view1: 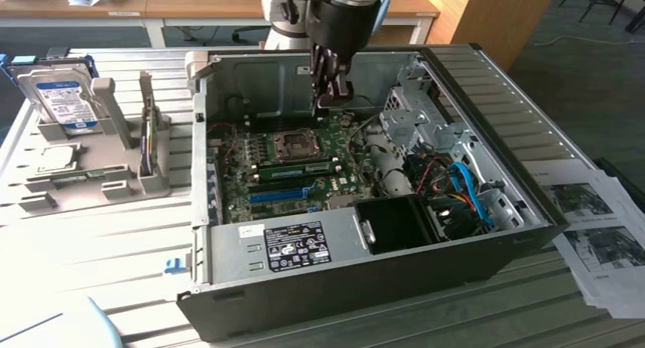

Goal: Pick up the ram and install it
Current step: 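Insert the ram into the slot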

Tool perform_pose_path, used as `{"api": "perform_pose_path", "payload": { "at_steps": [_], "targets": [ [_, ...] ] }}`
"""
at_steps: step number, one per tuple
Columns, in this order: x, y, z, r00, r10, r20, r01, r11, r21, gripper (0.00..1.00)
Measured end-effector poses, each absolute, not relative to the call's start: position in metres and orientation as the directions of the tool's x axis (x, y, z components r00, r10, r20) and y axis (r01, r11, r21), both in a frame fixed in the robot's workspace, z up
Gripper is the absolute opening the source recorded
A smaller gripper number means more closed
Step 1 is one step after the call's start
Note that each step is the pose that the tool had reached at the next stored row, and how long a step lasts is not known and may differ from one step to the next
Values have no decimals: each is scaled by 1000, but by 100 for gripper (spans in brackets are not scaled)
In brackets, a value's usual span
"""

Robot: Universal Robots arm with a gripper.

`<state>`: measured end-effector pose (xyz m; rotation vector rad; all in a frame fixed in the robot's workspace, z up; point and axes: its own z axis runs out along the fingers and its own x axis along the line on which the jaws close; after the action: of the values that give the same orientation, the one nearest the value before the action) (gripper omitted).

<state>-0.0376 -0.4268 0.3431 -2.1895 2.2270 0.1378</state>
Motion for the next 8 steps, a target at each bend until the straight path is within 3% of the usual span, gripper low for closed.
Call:
{"api": "perform_pose_path", "payload": {
  "at_steps": [8],
  "targets": [
    [-38, -427, 352, -19, -997, -73, -999, 15, 52, 18]
  ]
}}
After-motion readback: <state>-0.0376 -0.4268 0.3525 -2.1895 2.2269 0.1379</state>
